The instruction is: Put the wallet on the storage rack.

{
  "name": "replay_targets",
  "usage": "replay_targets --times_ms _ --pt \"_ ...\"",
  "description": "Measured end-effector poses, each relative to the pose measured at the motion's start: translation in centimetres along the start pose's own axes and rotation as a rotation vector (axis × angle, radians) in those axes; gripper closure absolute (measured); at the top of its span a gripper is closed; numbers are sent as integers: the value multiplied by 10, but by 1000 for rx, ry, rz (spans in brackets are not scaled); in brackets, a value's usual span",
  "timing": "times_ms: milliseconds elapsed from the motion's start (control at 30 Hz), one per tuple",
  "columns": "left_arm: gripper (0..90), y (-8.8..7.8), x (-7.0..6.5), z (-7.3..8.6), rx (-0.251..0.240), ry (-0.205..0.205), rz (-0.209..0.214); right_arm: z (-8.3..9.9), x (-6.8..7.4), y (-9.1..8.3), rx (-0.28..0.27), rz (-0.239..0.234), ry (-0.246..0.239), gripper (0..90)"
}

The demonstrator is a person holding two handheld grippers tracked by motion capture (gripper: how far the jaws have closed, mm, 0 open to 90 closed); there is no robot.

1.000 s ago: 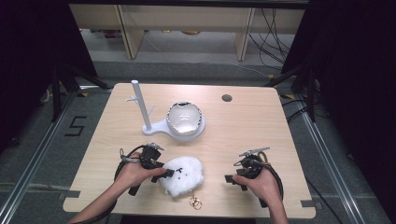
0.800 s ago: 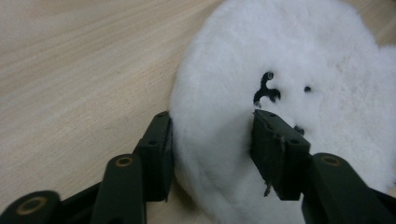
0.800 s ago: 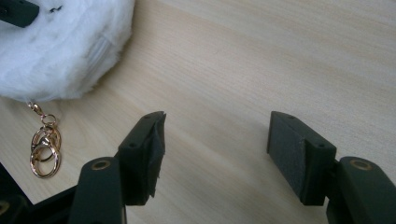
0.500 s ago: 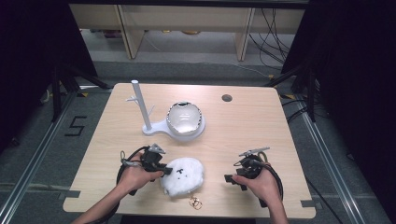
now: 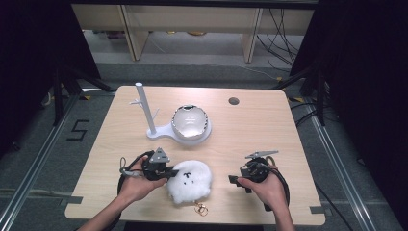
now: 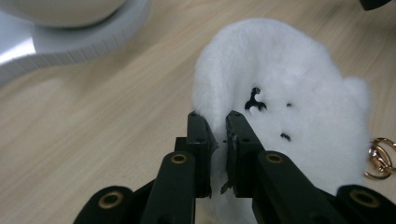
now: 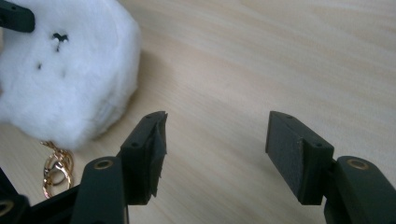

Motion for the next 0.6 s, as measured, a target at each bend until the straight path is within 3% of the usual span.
replay_targets --times_ms 67,100,167,267,433,567,600 --pt "814 -6 -2 -4 -24 19 -19 -2 3 -3 -36 -22 5 416" --pt "814 -8 -2 -6 -35 32 -17 -5 3 -3 -108 -71 -24 426" --pt "813 -12 -2 -10 -57 54 -32 -9 7 -5 -176 -133 4 446" --pt "814 -19 -3 -18 -87 82 -55 -16 12 -7 -239 -148 -6 473" --pt "813 -30 -1 -31 -141 123 -91 -27 27 -14 -295 -203 -8 469" --pt "813 -38 1 -41 -172 165 -123 -36 35 -16 -324 -249 -41 450" --pt "813 -38 0 -42 -190 156 -127 -38 37 -16 -330 -268 -31 442"
Point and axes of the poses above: each handheld gripper's, and its own axes: y roughly forward along the jaws, z roughly out of its underside, x roughly to its left, the point moved 2 cm from there along y, roughly forward along the jaws, and after that the axes turned 11 degrees about y, right-handed, at the moved point
